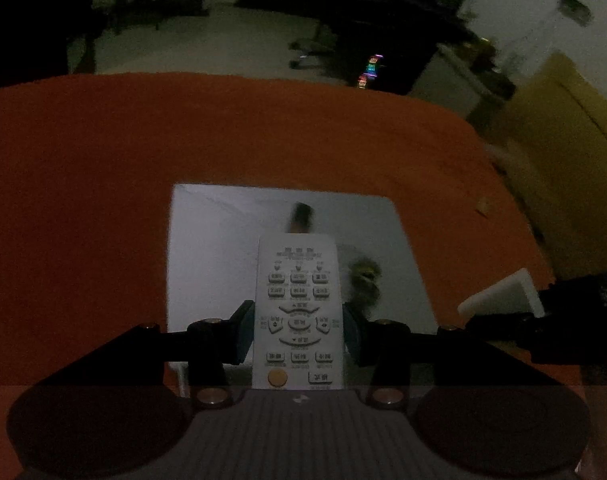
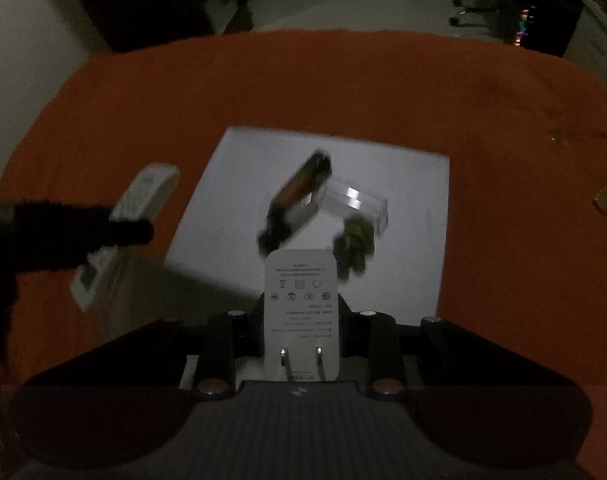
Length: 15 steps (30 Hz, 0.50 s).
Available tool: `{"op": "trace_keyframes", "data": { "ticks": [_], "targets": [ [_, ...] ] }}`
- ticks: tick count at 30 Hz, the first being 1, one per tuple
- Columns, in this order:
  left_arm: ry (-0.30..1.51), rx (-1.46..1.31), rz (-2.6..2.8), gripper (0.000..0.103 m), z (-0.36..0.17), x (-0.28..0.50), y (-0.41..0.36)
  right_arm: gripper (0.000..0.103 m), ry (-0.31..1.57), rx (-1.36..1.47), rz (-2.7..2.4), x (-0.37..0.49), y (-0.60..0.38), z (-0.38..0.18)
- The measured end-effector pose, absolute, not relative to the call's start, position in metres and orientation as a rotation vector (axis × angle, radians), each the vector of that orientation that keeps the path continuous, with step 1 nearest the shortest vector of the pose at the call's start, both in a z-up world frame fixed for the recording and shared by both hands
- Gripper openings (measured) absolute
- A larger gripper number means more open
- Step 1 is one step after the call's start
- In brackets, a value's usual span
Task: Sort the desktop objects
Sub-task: 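Lift the remote with the left gripper while the right gripper lifts the charger toward the box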
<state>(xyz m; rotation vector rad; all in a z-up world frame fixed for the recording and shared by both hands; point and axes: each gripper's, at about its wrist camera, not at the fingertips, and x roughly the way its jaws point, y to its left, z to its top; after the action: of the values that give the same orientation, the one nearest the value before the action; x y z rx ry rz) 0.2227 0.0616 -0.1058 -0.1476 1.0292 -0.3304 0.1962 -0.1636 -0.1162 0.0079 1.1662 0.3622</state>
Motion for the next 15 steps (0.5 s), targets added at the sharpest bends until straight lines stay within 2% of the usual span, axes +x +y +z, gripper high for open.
{"op": "trace_keyframes", "data": {
  "ticks": [7, 15],
  "targets": [
    [1.024, -0.163, -0.362, 0.040, -0.109, 0.169, 0.058, 0.032, 1.184, -0.106, 0.489, 0.148, -0.163, -0.120],
    [1.052, -0.282, -0.343, 0.040, -0.134, 0.135, 0.069, 0.032, 1.149, -0.053, 0.523, 0.113, -0.166, -0.155]
  ]
}}
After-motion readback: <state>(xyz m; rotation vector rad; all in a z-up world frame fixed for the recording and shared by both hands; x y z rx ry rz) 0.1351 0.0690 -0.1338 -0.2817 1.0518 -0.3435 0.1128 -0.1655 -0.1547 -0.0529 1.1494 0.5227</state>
